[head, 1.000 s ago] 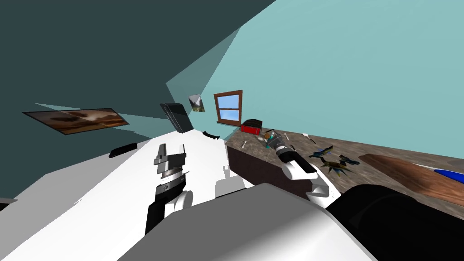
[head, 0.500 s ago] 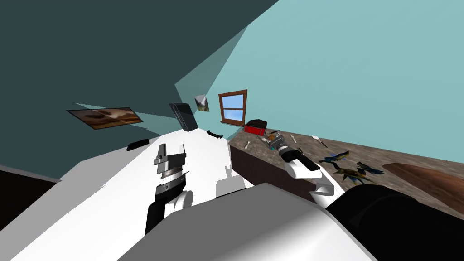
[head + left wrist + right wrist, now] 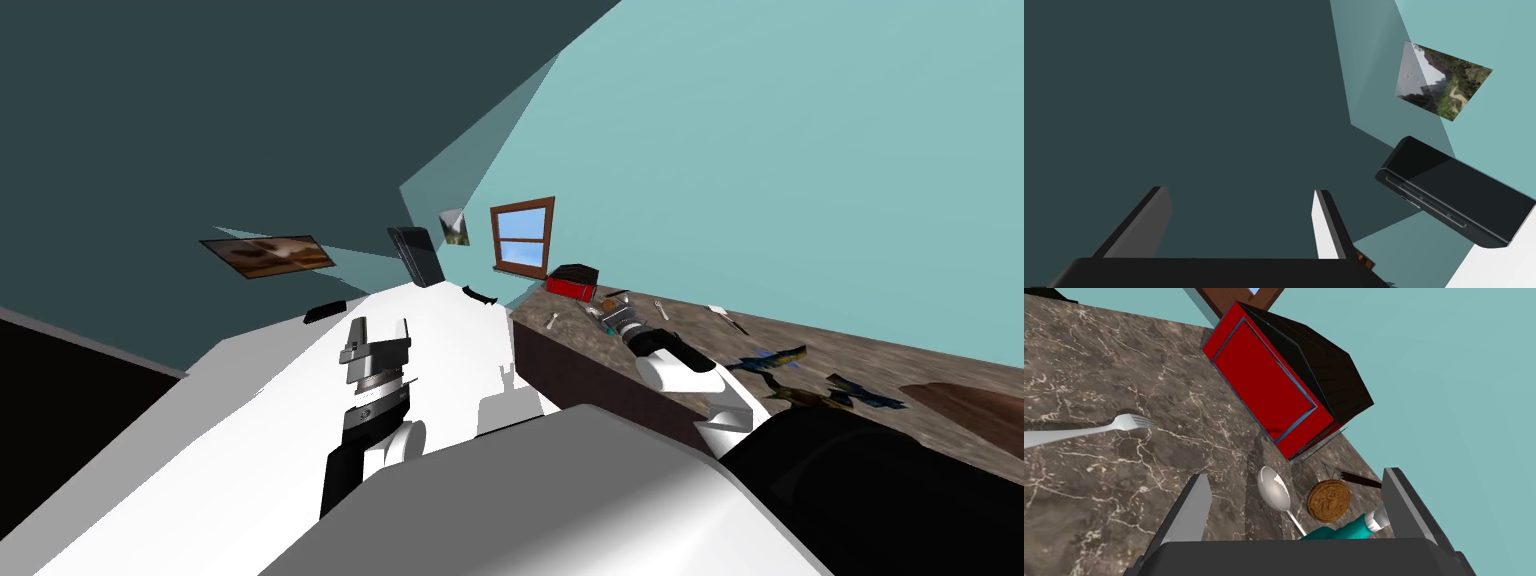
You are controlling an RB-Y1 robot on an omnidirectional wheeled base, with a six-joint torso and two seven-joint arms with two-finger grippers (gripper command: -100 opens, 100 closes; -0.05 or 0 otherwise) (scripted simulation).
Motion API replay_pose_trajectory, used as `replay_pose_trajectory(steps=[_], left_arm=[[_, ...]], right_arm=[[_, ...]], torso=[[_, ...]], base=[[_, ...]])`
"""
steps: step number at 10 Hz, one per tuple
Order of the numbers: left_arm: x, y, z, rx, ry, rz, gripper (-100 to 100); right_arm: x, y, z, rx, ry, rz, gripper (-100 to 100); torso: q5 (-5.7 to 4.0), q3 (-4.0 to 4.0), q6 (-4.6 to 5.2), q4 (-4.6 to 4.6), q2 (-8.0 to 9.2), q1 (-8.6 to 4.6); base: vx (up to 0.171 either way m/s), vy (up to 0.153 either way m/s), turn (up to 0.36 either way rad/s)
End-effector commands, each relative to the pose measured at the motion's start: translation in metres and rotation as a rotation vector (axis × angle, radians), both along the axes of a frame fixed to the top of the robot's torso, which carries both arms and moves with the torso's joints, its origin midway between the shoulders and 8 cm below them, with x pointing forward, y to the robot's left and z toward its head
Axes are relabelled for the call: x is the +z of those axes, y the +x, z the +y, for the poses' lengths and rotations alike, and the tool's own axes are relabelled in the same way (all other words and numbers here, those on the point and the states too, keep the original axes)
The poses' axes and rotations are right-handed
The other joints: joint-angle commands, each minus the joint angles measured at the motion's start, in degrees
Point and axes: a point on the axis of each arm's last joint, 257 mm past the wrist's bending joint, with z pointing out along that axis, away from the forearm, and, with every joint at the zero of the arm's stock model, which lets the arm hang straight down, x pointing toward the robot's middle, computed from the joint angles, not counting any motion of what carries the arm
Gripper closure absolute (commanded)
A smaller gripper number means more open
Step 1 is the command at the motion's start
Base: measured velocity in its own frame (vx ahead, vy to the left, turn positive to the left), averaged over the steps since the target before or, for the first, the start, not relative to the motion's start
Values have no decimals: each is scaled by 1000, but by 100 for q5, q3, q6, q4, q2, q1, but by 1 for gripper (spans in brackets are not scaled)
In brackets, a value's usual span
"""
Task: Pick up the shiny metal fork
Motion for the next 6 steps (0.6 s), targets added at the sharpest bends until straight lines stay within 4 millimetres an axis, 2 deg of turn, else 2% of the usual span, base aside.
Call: replay_pose_trajectory(steps=[1, 2, 3, 4, 5, 6], left_arm=[[0, 0, 0, 0, 0, 0, 0], [0, 0, 0, 0, 0, 0, 0], [0, 0, 0, 0, 0, 0, 0], [0, 0, 0, 0, 0, 0, 0], [0, 0, 0, 0, 0, 0, 0], [0, 0, 0, 0, 0, 0, 0]], right_arm=[[-9, -5, -20, -36, 70, 27, -100], [-12, -5, -20, -42, 99, 33, -100], [-16, -6, -20, -48, 127, 38, -100], [-19, -12, -38, -81, 174, 51, -100], [-27, -14, -39, -93, 209, 70, -100], [-30, -15, -39, -99, 235, 74, -100]], torso=[[0, 0, 0, 0, 0, 0], [1, -1, -8, -1, -3, 2], [1, -2, -1, -1, -3, 1], [0, -1, 0, 0, -1, 0], [1, -3, -8, -1, -5, 3], [1, -3, 0, -1, -5, 1]], base=[[4, 17, 291], [6, 5, 143], [3, 1, -43], [8, 17, 311], [11, 4, 142], [5, 0, -51]])
